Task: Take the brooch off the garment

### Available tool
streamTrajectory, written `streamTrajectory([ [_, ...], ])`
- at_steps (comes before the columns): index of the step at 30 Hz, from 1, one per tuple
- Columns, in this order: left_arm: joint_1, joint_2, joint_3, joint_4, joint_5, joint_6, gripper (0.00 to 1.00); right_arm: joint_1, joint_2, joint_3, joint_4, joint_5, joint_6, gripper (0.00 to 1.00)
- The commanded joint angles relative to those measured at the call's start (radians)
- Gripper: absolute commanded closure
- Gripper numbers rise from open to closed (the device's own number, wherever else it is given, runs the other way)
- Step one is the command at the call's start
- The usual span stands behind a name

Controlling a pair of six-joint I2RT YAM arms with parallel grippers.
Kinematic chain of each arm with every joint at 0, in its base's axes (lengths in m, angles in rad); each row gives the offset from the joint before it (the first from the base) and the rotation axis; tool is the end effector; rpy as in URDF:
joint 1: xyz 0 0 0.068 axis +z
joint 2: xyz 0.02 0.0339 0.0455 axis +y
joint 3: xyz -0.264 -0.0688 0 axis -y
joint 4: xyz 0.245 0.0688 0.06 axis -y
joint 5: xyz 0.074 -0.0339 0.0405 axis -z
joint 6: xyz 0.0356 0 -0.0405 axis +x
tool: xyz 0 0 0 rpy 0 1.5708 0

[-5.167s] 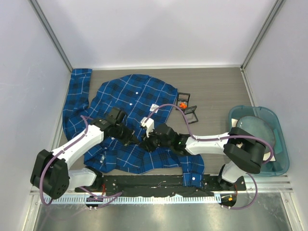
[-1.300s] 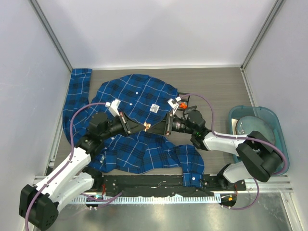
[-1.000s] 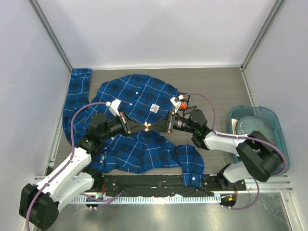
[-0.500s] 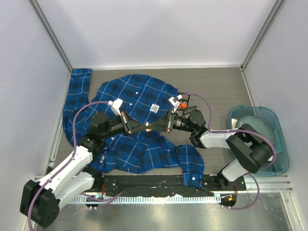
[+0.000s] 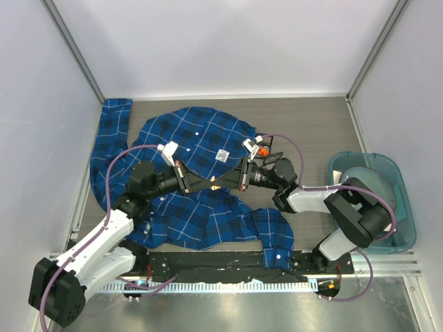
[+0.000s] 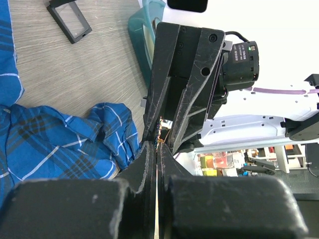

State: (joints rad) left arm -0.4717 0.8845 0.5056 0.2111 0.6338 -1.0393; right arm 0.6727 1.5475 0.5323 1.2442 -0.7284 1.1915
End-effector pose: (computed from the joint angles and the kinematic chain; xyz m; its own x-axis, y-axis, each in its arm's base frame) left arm 0.1719 -0.1114 0.2657 -0.8394 -0.3516 -0.4144 0.3209 0.2947 -0.9001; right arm 0.2136 0.2005 0.2238 -0.8372 0.2193 -0.5010 -0.5248 -0.0649 0.8487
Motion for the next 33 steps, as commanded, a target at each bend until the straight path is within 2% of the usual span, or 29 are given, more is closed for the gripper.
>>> streamTrajectory([
  [1,-0.004,0.002,-0.013,0.047,0.033,0.013,1.00,0.004,-0.001,0.018,0.090,-0.046,0.008,0.75],
  [5,-0.004,0.011,-0.010,0.056,0.035,0.012,1.00,0.004,0.010,0.035,0.083,-0.091,0.007,0.76],
  [9,-0.004,0.019,0.002,0.059,0.040,0.015,1.00,0.007,0.028,0.040,0.072,-0.109,0.011,0.91],
  [11,-0.004,0.027,0.005,0.059,0.043,0.016,1.00,0.011,0.031,0.041,0.064,-0.115,0.005,0.91],
  [17,-0.005,0.048,0.013,0.062,0.063,0.019,1.00,0.019,0.000,0.069,-0.143,-0.114,-0.121,0.91],
  [20,-0.004,0.041,0.014,0.047,0.052,0.024,1.00,0.018,-0.041,0.064,-0.203,-0.088,-0.154,0.68],
  [23,-0.004,0.013,0.011,0.001,0.003,0.038,1.00,0.004,-0.078,0.044,-0.215,-0.065,-0.156,0.59],
  [30,-0.004,-0.033,-0.015,-0.067,-0.069,0.042,1.00,-0.050,-0.145,-0.035,-0.155,-0.034,-0.118,0.53],
  [33,-0.004,-0.032,-0.015,-0.064,-0.065,0.041,1.00,-0.051,-0.162,-0.032,-0.189,-0.028,-0.128,0.52],
])
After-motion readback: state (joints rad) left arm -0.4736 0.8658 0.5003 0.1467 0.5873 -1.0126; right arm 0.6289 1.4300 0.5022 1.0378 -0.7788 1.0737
